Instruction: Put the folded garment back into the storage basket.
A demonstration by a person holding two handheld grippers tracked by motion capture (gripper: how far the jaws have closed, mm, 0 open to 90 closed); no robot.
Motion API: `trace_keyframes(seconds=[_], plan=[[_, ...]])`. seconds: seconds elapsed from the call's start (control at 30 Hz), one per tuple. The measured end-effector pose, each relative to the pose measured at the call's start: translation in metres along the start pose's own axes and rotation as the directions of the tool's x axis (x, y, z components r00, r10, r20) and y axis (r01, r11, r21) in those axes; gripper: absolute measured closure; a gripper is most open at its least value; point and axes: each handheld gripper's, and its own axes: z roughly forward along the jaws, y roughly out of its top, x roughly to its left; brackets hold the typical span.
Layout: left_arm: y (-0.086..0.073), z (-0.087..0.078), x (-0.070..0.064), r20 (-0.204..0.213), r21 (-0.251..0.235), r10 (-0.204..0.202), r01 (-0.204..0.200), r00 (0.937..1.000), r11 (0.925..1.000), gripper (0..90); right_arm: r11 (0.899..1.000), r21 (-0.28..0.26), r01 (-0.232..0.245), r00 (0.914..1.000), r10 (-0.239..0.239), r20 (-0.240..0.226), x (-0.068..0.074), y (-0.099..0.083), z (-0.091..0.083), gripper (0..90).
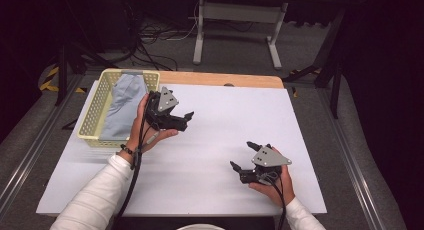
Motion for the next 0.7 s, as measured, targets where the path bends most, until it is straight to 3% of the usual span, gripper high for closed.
trace_keyframes(seconds=[0.7], plan=[[-0.015, -0.006, -0.027, 0.028, -0.009, 0.042, -0.042, 0.9987, 0.9991, 6.4, 1.0, -0.004, 0.0, 1.0, 0.0, -0.003, 0.001, 0.0, 0.0, 17.1]])
